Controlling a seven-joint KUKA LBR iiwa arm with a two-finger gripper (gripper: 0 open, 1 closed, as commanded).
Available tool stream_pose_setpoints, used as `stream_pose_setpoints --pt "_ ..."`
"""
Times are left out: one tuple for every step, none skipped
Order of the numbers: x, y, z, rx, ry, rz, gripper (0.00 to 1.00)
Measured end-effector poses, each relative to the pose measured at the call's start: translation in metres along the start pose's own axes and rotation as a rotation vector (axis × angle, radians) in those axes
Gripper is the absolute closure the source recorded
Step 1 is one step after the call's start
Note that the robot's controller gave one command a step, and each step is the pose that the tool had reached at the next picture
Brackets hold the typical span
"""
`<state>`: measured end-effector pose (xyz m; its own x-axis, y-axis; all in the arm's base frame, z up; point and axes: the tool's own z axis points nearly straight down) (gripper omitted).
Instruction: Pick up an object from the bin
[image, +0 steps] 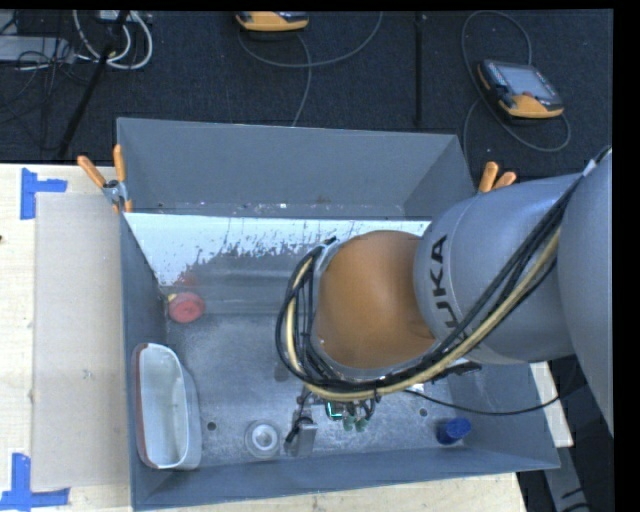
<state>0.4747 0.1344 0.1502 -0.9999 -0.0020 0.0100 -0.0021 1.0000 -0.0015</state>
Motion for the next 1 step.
stream_pose_setpoints --pt "-0.0029 0.0314 0.077 0.001 -0.032 -0.63 0.0"
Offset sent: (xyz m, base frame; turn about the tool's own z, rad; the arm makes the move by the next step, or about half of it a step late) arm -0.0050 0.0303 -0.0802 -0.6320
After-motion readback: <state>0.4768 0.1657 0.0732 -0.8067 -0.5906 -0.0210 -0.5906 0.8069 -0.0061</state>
